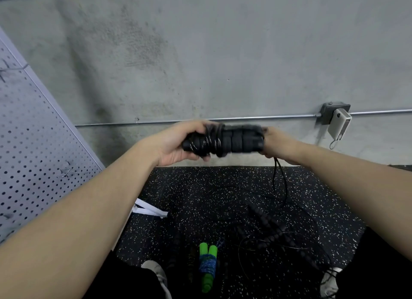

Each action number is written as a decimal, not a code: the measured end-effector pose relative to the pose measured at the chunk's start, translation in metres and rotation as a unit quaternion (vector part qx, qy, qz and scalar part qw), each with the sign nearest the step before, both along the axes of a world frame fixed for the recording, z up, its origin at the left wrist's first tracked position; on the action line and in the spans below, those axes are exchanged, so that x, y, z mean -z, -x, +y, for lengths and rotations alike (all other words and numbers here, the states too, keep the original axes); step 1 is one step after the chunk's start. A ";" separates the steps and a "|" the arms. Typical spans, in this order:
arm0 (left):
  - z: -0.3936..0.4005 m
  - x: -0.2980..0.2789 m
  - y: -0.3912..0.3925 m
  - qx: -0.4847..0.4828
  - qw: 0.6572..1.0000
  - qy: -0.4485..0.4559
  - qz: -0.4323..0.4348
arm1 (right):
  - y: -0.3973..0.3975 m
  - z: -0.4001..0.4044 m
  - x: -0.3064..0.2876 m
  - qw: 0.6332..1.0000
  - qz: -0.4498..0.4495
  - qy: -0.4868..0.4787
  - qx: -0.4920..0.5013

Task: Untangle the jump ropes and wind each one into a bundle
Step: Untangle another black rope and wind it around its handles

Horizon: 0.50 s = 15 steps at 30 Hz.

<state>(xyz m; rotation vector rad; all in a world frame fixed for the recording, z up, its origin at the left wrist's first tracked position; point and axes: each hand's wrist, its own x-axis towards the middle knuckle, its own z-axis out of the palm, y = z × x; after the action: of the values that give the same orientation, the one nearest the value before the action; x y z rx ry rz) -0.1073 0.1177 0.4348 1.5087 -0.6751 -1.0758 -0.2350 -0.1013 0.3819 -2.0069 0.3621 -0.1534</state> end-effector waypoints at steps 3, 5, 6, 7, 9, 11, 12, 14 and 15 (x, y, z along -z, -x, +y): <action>-0.006 0.001 0.012 0.081 0.976 -0.136 -0.153 | 0.000 0.000 -0.003 0.998 0.010 0.054 -0.010; -0.011 0.006 0.021 0.102 0.942 -0.201 -0.248 | -0.003 0.003 -0.005 0.996 0.025 0.090 -0.008; -0.013 0.009 0.024 0.104 0.931 -0.214 -0.276 | -0.004 0.005 -0.007 0.994 0.028 0.101 -0.008; -0.014 0.012 0.025 0.098 0.927 -0.218 -0.288 | -0.005 0.008 -0.008 0.994 0.030 0.108 -0.010; -0.015 0.016 0.024 0.066 0.934 -0.212 -0.279 | -0.008 0.014 -0.010 0.992 0.025 0.122 -0.017; -0.016 0.020 0.020 0.015 0.946 -0.192 -0.260 | -0.009 0.020 -0.011 0.993 0.027 0.109 -0.024; -0.017 0.022 0.019 -0.018 0.953 -0.174 -0.249 | -0.009 0.022 -0.012 0.997 0.036 0.068 -0.027; -0.020 0.027 0.017 -0.097 0.968 -0.115 -0.200 | -0.008 0.023 -0.013 0.997 0.049 -0.037 -0.041; -0.022 0.029 0.016 -0.136 0.975 -0.075 -0.156 | -0.007 0.023 -0.013 0.995 0.051 -0.074 -0.049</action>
<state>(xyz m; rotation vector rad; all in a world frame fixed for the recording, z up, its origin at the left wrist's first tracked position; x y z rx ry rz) -0.1234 0.0956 0.4062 1.8640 -0.5881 -0.7000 -0.2280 -0.0787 0.3950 -1.8849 0.3293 0.0372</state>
